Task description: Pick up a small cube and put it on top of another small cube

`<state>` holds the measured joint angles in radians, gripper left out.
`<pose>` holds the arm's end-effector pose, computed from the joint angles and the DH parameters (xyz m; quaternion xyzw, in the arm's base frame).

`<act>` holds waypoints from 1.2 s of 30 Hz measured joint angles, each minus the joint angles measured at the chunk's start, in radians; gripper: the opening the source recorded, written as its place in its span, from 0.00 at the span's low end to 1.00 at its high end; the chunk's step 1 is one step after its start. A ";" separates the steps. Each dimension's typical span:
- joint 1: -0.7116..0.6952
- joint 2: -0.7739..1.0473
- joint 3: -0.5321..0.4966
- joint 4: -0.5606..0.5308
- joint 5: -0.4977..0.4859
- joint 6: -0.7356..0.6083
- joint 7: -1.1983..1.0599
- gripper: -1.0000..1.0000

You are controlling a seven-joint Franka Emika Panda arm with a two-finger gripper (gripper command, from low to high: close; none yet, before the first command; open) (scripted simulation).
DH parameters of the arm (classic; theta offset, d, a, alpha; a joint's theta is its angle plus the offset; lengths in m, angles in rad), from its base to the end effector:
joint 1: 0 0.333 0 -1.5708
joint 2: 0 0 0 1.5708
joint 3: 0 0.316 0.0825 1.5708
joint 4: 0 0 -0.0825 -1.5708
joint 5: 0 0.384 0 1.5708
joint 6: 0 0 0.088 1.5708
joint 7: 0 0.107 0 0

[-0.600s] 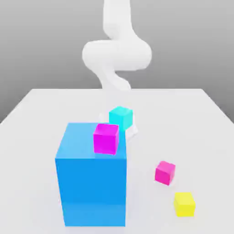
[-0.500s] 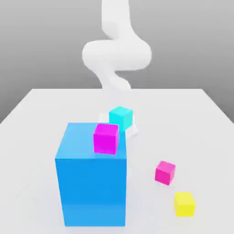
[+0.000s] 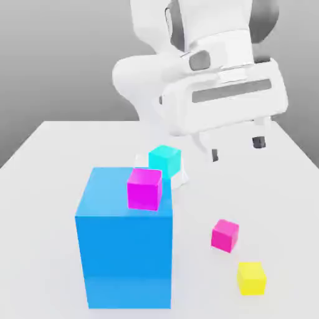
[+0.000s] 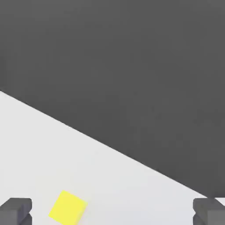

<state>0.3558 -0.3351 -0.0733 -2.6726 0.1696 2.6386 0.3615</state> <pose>0.4076 0.1146 0.3747 -0.9812 0.1059 -0.1203 0.1072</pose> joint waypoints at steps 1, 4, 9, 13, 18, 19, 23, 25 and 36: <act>0.014 0.022 0.005 -0.018 0.003 0.017 -0.017 0.50; 0.052 0.086 0.021 -0.073 0.006 0.067 -0.063 0.50; 0.094 0.184 0.064 -0.165 -0.021 0.154 -0.118 0.50; 0.106 0.255 0.099 -0.239 -0.102 0.223 -0.119 0.50; 0.102 0.316 0.107 -0.251 -0.169 0.275 -0.105 0.50; 0.100 0.328 0.106 -0.246 -0.173 0.284 -0.104 0.50; 0.095 0.376 0.104 -0.230 -0.188 0.322 -0.100 0.50; 0.096 0.402 0.099 -0.223 -0.197 0.343 -0.096 0.50; 0.124 0.559 0.072 -0.211 -0.219 0.478 -0.071 0.50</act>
<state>0.4800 0.2235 -0.0013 -2.8832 -0.0489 3.1164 0.2905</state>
